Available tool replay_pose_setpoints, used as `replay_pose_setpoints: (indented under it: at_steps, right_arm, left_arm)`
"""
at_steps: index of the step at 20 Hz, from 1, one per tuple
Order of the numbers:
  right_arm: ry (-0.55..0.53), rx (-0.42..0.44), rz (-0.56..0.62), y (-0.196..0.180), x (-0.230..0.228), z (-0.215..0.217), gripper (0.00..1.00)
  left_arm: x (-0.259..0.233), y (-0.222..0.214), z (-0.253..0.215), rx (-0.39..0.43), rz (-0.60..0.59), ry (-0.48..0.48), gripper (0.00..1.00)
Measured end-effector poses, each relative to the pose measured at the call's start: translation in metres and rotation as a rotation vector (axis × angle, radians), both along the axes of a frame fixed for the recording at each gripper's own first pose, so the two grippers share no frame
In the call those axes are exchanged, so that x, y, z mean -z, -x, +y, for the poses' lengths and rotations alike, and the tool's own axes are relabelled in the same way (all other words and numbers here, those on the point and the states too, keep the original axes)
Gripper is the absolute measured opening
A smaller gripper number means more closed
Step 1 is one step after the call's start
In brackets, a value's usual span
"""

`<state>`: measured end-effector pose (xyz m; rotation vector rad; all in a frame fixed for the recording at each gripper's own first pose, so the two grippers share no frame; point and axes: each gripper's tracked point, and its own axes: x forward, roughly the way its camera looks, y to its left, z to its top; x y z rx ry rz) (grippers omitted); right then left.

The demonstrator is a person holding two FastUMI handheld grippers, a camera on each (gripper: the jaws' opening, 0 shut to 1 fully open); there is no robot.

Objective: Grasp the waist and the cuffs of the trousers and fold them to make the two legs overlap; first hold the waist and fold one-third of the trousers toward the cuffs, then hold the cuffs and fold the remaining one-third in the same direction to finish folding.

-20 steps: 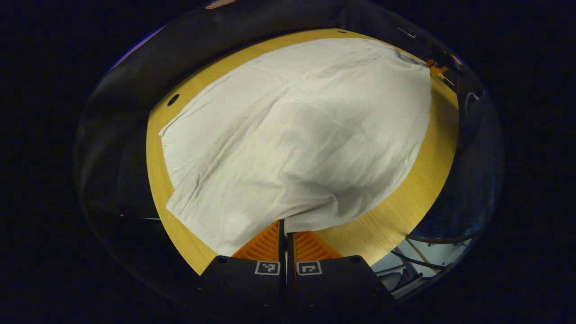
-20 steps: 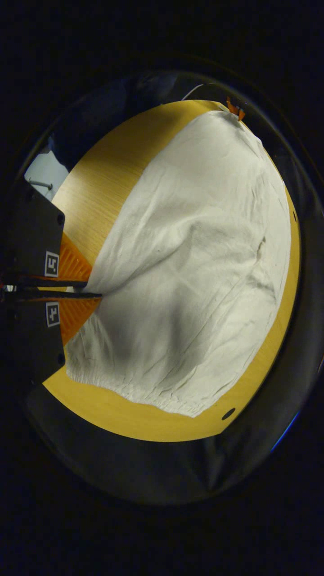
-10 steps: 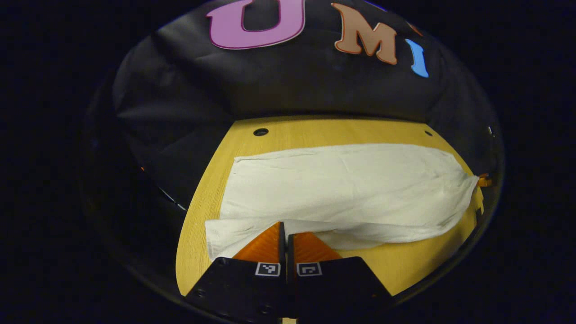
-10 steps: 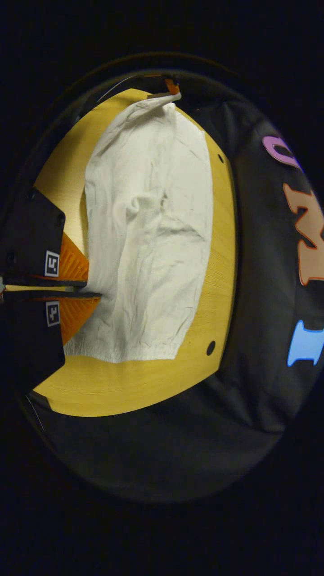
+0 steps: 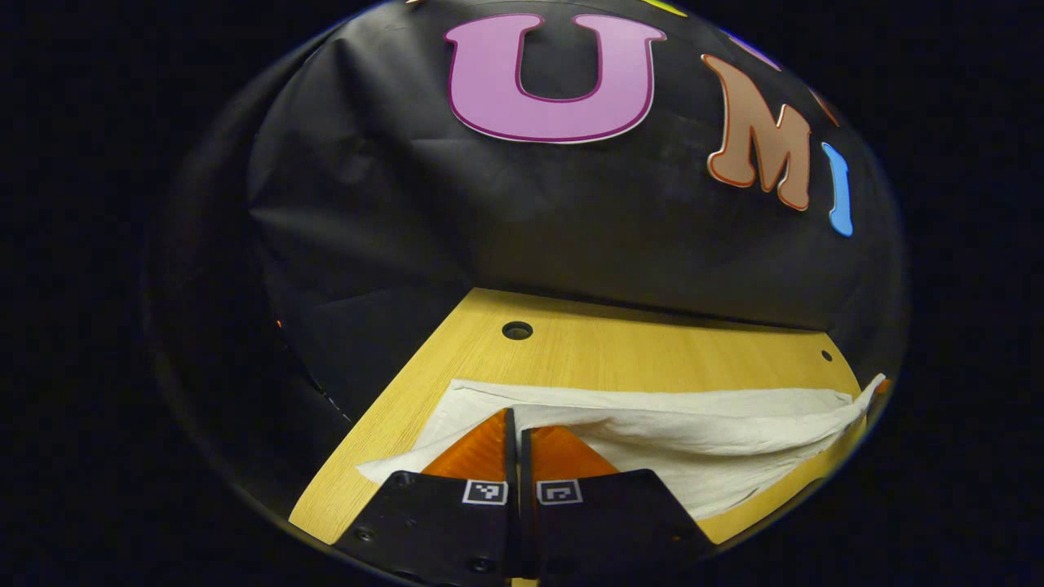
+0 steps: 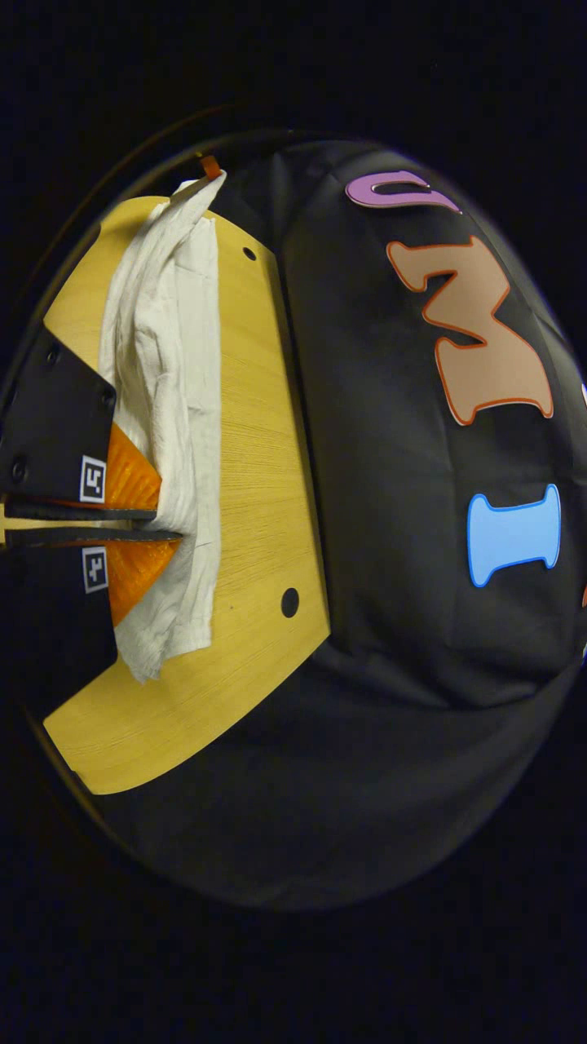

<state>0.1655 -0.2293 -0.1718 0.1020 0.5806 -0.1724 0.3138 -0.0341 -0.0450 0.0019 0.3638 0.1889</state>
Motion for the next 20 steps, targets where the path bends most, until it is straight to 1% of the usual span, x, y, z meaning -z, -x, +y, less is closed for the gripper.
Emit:
replay_pose_setpoints:
  at_steps: [3,4,6,9,11,12,14,16,18,20]
  right_arm:
    - [0.055,-0.028,0.020,-0.048,0.026,0.003,0.06]
    - [0.067,-0.031,0.031,-0.058,0.033,0.003,0.06]
    - [0.048,-0.033,0.049,-0.079,0.057,0.008,0.06]
    - [0.027,-0.039,0.061,-0.089,0.074,0.006,0.06]
    - [0.030,-0.052,0.053,-0.092,0.075,0.006,0.13]
    - [0.023,-0.052,0.056,-0.096,0.081,0.007,0.19]
    - [0.007,-0.044,0.050,-0.097,0.080,0.002,0.58]
    - [-0.002,-0.012,0.031,-0.088,0.066,-0.008,0.97]
    - [-0.008,0.039,-0.004,-0.077,0.052,-0.029,0.97]
    - [-0.019,0.097,-0.029,-0.058,0.037,-0.056,0.97]
  left_arm:
    - [0.022,-0.038,0.005,-0.014,0.023,0.016,0.00]
    - [0.030,-0.049,0.005,-0.011,0.034,0.016,0.00]
    - [0.047,-0.071,0.005,-0.010,0.052,0.003,0.00]
    - [0.058,-0.086,0.001,0.002,0.061,-0.012,0.00]
    - [0.062,-0.092,0.001,0.004,0.055,-0.005,0.00]
    - [0.066,-0.092,0.000,0.010,0.058,0.007,0.04]
    - [0.070,-0.091,-0.005,0.012,0.064,0.040,0.11]
    - [0.064,-0.083,-0.008,0.003,0.056,0.056,0.54]
    - [0.051,-0.079,-0.011,0.008,0.021,0.036,0.97]
    - [0.041,-0.073,-0.017,0.023,0.003,0.012,0.95]
